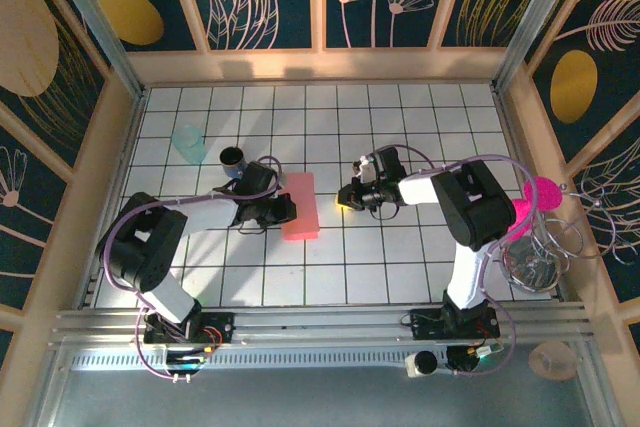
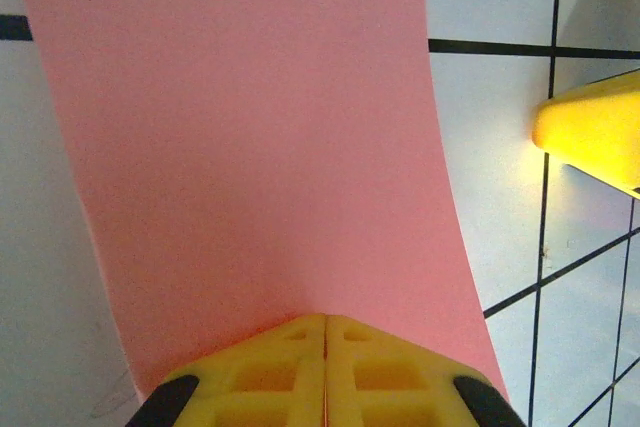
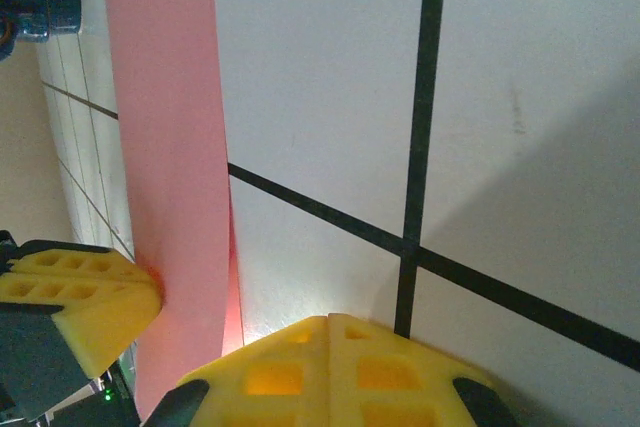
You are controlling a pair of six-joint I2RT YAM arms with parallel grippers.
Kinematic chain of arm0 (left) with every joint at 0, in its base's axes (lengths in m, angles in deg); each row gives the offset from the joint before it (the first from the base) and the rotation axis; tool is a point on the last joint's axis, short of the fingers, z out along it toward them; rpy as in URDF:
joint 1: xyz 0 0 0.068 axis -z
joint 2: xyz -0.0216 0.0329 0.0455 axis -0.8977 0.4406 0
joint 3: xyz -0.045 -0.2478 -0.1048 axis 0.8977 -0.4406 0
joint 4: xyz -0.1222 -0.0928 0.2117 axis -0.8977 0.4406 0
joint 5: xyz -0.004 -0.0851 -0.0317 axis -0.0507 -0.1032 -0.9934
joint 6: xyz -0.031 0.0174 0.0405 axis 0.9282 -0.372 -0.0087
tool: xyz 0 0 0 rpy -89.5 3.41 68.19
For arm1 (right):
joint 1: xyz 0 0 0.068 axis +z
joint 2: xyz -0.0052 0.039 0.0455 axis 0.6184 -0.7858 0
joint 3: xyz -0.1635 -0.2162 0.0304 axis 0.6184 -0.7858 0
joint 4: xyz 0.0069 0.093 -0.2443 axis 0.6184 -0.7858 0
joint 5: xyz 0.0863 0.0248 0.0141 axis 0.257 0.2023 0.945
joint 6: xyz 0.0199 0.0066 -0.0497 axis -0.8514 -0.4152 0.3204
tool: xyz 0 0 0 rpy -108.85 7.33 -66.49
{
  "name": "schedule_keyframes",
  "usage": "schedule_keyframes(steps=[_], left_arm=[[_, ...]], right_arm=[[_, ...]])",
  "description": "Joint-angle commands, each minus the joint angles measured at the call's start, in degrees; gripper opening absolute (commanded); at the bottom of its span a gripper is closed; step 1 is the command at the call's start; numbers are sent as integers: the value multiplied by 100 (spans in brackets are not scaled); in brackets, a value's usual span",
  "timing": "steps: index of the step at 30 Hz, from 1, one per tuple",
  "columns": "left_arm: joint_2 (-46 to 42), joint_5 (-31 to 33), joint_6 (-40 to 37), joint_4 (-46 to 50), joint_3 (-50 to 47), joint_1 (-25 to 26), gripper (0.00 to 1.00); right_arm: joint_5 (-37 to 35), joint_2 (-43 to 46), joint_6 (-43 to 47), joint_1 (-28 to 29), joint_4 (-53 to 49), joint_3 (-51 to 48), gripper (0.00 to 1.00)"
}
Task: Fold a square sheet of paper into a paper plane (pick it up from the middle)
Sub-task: First fold the square sheet of paper in half at the center of the table.
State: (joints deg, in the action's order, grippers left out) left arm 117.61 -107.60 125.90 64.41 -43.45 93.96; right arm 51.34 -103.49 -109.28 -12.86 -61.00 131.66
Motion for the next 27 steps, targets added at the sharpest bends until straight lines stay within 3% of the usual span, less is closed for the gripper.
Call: schedule_keyframes(steps=[1,7,13,18,27], left_arm=[[21,-18,49,69,55,13,9],[-233,114,216,-185,129,8,10],[-3,122,268,-210,48,6,10],[137,93,278,-319,-58,12,10],[272,172,45,-127,-24,8,9]], right_arm=[[-2056,-673,206,59,-1302,-522,0],[-1638,273,123,132,-1243,150,0],[-1283,1147,215,568,-960,738,0],[-1020,971,-66,1043,-574,864,0],[-859,167,-354,1304,-442,1168,0]])
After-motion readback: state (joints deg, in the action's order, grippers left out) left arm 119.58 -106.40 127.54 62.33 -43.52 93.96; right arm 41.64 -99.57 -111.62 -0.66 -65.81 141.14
